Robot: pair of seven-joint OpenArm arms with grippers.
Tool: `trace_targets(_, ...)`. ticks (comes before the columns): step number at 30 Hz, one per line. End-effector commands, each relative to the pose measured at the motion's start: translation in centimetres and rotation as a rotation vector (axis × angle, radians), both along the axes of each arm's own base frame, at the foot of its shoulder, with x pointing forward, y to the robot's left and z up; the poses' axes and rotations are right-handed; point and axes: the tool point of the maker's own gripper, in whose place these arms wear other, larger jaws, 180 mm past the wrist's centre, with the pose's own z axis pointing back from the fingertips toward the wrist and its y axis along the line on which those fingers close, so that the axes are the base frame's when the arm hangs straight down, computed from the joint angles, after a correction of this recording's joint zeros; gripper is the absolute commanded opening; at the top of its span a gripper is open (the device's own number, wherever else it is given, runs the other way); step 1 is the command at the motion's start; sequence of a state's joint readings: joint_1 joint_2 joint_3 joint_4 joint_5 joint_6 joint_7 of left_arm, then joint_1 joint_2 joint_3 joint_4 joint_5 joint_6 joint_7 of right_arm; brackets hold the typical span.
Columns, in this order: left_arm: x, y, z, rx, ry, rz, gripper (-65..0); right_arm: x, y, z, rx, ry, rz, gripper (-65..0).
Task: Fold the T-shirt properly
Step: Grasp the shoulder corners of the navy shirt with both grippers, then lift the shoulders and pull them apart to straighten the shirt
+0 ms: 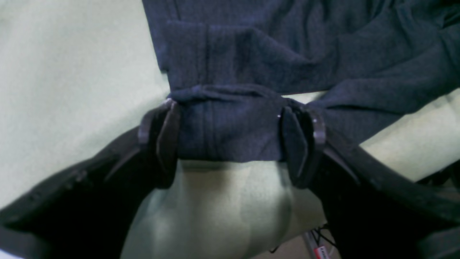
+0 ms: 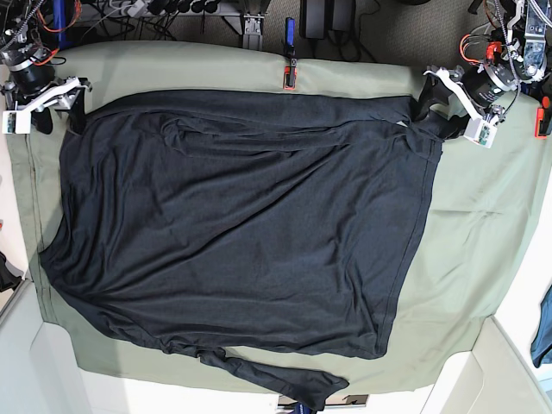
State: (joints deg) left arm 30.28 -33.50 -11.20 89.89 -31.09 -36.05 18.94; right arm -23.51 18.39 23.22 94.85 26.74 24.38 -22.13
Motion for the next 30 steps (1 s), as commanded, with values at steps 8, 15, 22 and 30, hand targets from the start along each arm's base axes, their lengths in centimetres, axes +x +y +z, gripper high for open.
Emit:
trace_targets(8,-0.3,0.4,-0.2,0.044,0.017,-0.028,-19.1,0.4,1.8,-0.6,-0.052,0.009,0.073,-24.7)
trace_targets(15,-0.9,-0.6,-0.2,0.014,0.028,-0.086,-19.8,0.5,0.6,-0.7,-0.077,0.017,0.011,-37.7)
trace_targets(22,-0.8,-0.6,0.0,0.006,0.024,-0.081,-65.0,0.9,0.5,-0.6,-0.102,0.012,0.018,-65.0)
trace_targets(30,-0.7,0.1,3.0,-0.063,-0.017,-0.009,-65.0,0.3,-1.9,-0.2,-0.142,0.04,-0.026,-65.0)
